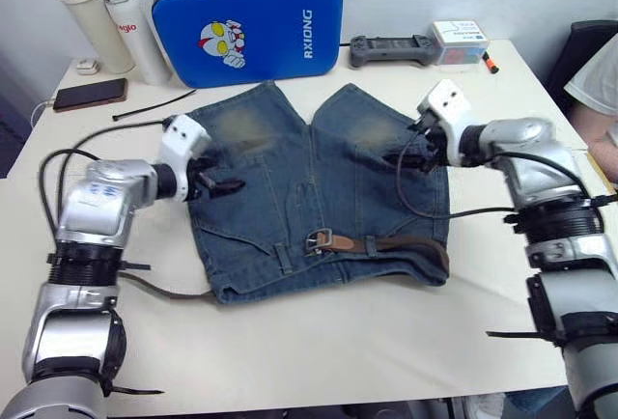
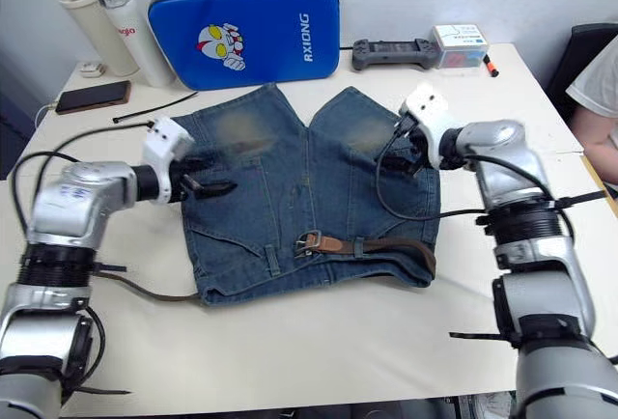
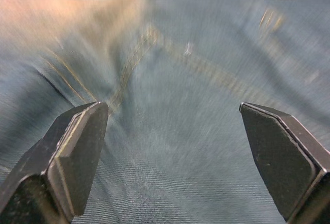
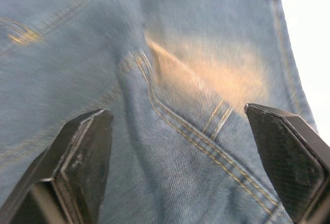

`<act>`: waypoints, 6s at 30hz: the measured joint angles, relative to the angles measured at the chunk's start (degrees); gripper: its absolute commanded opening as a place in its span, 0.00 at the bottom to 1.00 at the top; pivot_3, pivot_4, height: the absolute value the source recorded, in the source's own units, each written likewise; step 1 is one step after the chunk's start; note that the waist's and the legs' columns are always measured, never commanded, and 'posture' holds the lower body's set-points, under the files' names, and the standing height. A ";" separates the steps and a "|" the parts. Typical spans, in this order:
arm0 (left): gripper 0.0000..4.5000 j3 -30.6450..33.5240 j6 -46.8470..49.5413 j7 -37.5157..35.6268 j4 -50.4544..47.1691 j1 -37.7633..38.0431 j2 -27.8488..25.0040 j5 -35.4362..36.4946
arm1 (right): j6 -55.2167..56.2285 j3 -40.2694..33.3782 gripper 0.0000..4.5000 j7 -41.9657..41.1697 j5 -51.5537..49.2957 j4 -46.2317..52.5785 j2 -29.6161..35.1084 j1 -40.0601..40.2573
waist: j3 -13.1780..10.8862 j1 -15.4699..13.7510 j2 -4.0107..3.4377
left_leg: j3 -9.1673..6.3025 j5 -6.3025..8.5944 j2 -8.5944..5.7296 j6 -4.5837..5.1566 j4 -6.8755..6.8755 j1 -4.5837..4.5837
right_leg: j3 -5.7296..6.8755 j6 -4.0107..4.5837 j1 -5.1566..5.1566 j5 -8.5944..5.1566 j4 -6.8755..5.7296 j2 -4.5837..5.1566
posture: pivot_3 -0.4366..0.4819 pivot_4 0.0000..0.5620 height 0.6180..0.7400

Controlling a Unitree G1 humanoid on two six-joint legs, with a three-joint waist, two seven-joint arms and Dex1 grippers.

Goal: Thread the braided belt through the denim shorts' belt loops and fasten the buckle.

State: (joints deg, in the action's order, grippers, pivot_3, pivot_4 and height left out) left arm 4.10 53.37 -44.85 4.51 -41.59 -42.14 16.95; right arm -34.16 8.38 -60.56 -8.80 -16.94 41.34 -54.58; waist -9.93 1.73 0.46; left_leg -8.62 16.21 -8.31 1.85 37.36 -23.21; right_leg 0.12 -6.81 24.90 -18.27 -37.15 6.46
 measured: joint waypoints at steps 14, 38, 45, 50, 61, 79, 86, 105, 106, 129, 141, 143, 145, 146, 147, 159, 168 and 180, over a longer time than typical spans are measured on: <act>1.00 39.02 38.62 7.89 -21.88 16.89 -9.58 15.07 | -11.00 -0.93 0.99 -23.35 -23.62 30.35 10.06 11.64 | -0.05 -0.40 0.11 | 0.11 0.09 0.00 -0.02 0.15 0.17 | -0.32 0.04 -0.04 -0.01 -0.13 -0.06 | 0.48 0.27 1.00; 1.00 54.45 39.62 31.04 -21.86 28.70 2.00 8.17 | -7.26 8.66 0.99 -22.99 -17.88 23.58 5.86 2.62 | -0.01 -3.36 0.32 | 0.31 0.29 0.07 -0.16 -0.01 0.77 | -0.45 0.16 -0.47 -0.04 0.15 -0.08 | 0.48 0.27 1.00; 1.00 43.34 39.57 34.72 -13.65 15.57 2.69 7.01 | -9.04 8.60 0.99 -19.64 -17.31 25.99 5.92 4.06 | 0.03 -2.57 0.47 | 0.39 0.32 0.07 -0.14 -0.02 0.78 | -0.54 0.16 -0.40 -0.04 -0.06 -0.15 | 0.48 0.27 1.00; 0.82 35.09 39.45 36.97 -7.81 14.65 3.29 3.76 | -9.75 6.66 1.00 -16.73 -17.08 28.20 7.46 7.11 | 0.02 -1.73 0.49 | 0.41 0.33 0.08 -0.14 -0.02 0.78 | -0.48 0.16 -0.31 -0.04 -0.20 -0.15 | 0.48 0.27 1.00; 0.01 19.29 9.85 30.31 -7.07 13.74 -0.99 -1.19 | -10.20 2.41 1.00 -13.94 -17.38 31.89 11.52 12.46 | -0.02 -2.52 0.58 | 0.44 0.35 0.09 -0.17 0.07 0.77 | -0.47 0.17 -0.34 -0.03 0.08 -0.13 | 0.48 0.27 1.00; 0.01 -12.03 -38.95 -0.05 -16.25 6.55 -7.62 -12.11 | 3.19 6.81 1.00 -3.89 -7.06 31.23 1.65 7.23 | -0.11 -1.89 0.37 | 0.68 0.40 0.21 -0.09 -0.06 0.83 | -0.60 0.19 -0.31 0.00 0.14 -0.25 | 0.48 0.27 1.00; 0.01 -15.36 -49.71 -8.42 -7.43 0.49 -5.91 -14.46 | 3.62 7.23 1.00 -4.09 -6.35 31.36 1.62 7.98 | -0.11 -1.73 0.38 | 0.66 0.40 0.21 -0.09 -0.03 0.82 | -0.59 0.19 -0.29 0.00 0.09 -0.29 | 0.48 0.27 1.00; 0.01 -15.83 -50.61 -12.41 -5.09 -1.41 -1.02 -17.41 | 3.09 6.96 1.00 2.17 -1.27 29.53 0.64 3.84 | -0.11 -1.69 0.38 | 0.66 0.40 0.20 -0.08 0.04 0.82 | -0.59 0.19 -0.26 -0.01 -0.19 -0.31 | 0.48 0.27 1.00; 0.01 -15.83 -50.87 -12.46 -4.37 -1.42 -1.03 -17.56 | 4.14 6.65 1.00 2.00 -0.60 28.49 1.60 3.50 | -0.11 -1.70 0.38 | 0.66 0.40 0.20 -0.08 0.05 0.82 | -0.60 0.19 -0.28 -0.01 -0.18 -0.31 | 0.48 0.27 1.00; 0.00 -16.14 -46.89 -12.64 -1.99 -3.81 3.54 -18.42 | 17.87 9.45 0.02 0.72 7.42 19.93 -4.36 4.32 | -0.11 -1.48 0.38 | 0.68 0.40 0.21 -0.08 0.12 0.81 | -0.59 0.19 -0.20 -0.01 -0.28 -0.41 | 0.48 0.27 1.00; 0.99 7.82 20.25 -10.19 -16.23 -7.74 3.65 9.66 | 28.03 9.94 0.00 3.60 12.75 15.03 -6.19 3.51 | -0.12 -0.95 0.40 | 0.58 0.44 0.22 -0.11 0.44 0.48 | -0.67 0.19 0.23 -0.01 -0.66 -0.58 | 0.48 0.27 1.00; 0.99 14.72 33.95 -7.76 -19.54 -9.27 1.72 19.68 | 34.25 10.65 0.00 5.79 16.26 11.35 -6.06 3.44 | -0.11 -0.28 0.38 | 0.49 0.46 0.22 -0.15 0.53 0.46 | -0.70 0.19 0.29 -0.01 -0.78 -0.55 | 0.48 0.27 1.00; 0.99 17.89 37.74 -0.57 -16.71 -8.25 0.50 30.76 | 38.90 10.98 0.00 7.25 18.07 9.16 -6.11 3.45 | -0.11 -0.11 0.38 | 0.46 0.47 0.23 -0.19 0.56 0.48 | -0.71 0.19 0.29 -0.01 -0.79 -0.57 | 0.48 0.27 1.00; 0.99 19.01 38.31 4.63 -14.36 -6.61 0.49 37.83 | 41.01 10.98 0.00 8.04 18.66 8.50 -6.23 3.44 | -0.11 -0.07 0.38 | 0.43 0.47 0.23 -0.22 0.58 0.52 | -0.72 0.19 0.29 -0.01 -0.79 -0.59 | 0.48 0.27 1.00; 0.99 19.64 38.72 9.53 -12.50 -4.55 0.94 44.70 | 42.77 10.95 0.00 8.78 18.99 8.11 -6.29 3.44 | -0.12 -0.03 0.38 | 0.40 0.48 0.23 -0.23 0.61 0.53 | -0.72 0.19 0.27 0.00 -0.80 -0.59 | 0.48 0.27 1.00; 0.99 8.47 -0.51 82.28 -20.88 13.28 24.97 94.82 | 50.45 9.98 0.00 11.32 19.30 10.06 -7.59 4.57 | -0.10 -1.71 0.45 | 0.68 0.51 0.22 -0.26 0.73 1.03 | -1.30 0.20 -0.23 0.00 -0.63 -0.81 | 0.48 0.27 1.00; 0.99 13.02 -5.86 97.51 -21.77 13.06 31.19 95.27 | 47.73 8.61 0.00 11.20 19.11 13.58 -6.78 6.95 | -0.08 -1.81 0.47 | 0.94 0.51 0.26 -0.26 0.68 1.10 | -1.69 0.20 -0.13 0.00 -0.61 -0.92 | 0.48 0.27 1.00; 0.20 14.55 -6.37 101.08 -18.18 10.62 35.35 95.31 | 45.45 7.27 0.00 10.00 17.98 17.54 -6.23 8.86 | -0.08 -2.26 0.49 | 1.04 0.51 0.27 -0.25 0.67 1.11 | -1.80 0.20 -0.10 0.00 -0.59 -0.94 | 0.48 0.27 1.00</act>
State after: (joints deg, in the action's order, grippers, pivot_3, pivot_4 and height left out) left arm 18.65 46.99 56.23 -13.67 -30.97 -6.78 112.25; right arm 11.29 15.65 -50.57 9.18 0.60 35.11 -45.72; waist -10.01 -0.53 0.95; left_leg -7.58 16.72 -8.04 1.59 38.04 -22.10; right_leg -1.68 -6.61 24.80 -18.27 -37.74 5.52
